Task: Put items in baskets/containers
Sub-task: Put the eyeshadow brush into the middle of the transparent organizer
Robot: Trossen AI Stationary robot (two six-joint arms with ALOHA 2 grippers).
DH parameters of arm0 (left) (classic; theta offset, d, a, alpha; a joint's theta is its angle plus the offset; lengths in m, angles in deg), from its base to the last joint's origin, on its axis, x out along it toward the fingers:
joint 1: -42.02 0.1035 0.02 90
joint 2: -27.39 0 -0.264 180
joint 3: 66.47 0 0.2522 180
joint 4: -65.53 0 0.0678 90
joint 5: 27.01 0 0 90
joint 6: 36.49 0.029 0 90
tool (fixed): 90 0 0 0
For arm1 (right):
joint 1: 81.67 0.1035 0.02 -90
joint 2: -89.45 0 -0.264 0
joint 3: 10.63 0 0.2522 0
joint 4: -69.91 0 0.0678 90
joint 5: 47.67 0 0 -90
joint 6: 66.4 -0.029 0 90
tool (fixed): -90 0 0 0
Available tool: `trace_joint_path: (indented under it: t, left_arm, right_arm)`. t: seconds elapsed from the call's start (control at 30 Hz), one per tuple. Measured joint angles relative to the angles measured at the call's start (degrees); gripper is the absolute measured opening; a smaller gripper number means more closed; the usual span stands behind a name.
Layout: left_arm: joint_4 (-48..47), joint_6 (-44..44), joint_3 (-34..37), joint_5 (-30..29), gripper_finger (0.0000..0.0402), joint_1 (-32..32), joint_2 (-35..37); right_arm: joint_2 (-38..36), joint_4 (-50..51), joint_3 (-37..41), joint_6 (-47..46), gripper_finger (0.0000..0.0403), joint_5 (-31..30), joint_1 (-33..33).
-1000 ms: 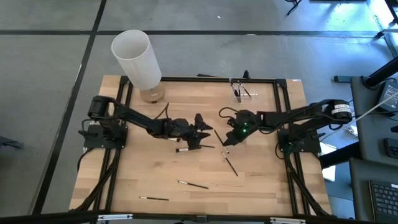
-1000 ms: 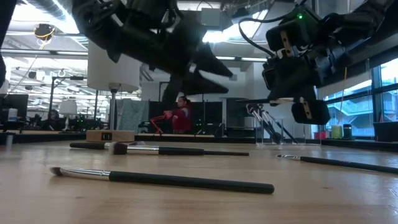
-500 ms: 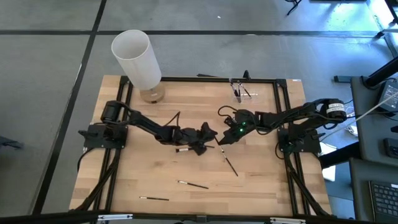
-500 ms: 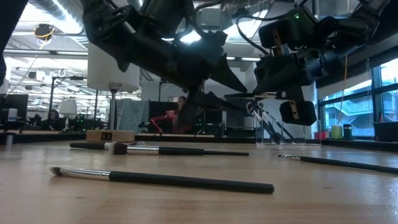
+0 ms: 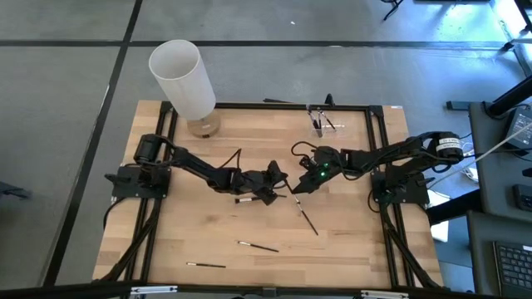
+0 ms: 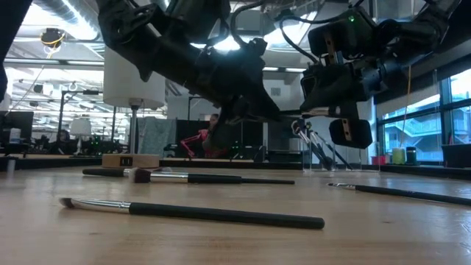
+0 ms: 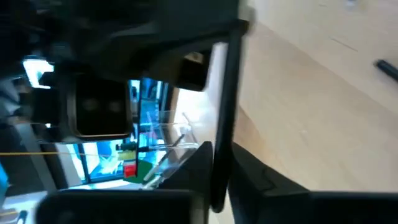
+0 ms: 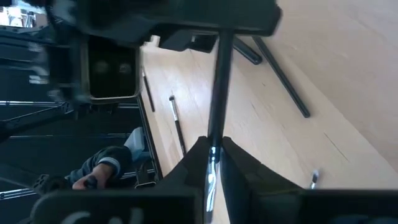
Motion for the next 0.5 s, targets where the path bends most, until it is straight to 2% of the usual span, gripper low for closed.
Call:
trace_joint_path:
  t: [0.07,0.2,0.33,0.4,0.5]
  left_arm:
    - [-0.5,-0.3,0.1,-0.2,0.0017,-0.2,0.0]
    - [-1.4,-1.1,0.1,-0.8,0.0022,-0.2,0.0]
    - [-2.2,-5.4,0.1,-1.4,0.0024,0.7,0.0]
    - [-2.3,-9.8,0.1,0.1,0.0022,1.5,0.0]
    - [-2.0,-18.2,-0.2,6.4,0.0023,3.5,0.2]
  right_arm:
    - [0.0,0.0,0.0,0.2,0.0032,0.0,0.0]
    - [0.0,-0.1,0.0,1.8,0.0032,-2.2,-0.1]
    - [0.0,-0.9,0.1,4.6,0.0037,-4.0,-0.6]
    - [-0.6,-2.3,0.1,5.2,0.0049,-1.7,-1.5]
    - [-3.4,-5.5,-1.1,8.0,0.0079,5.1,-3.5]
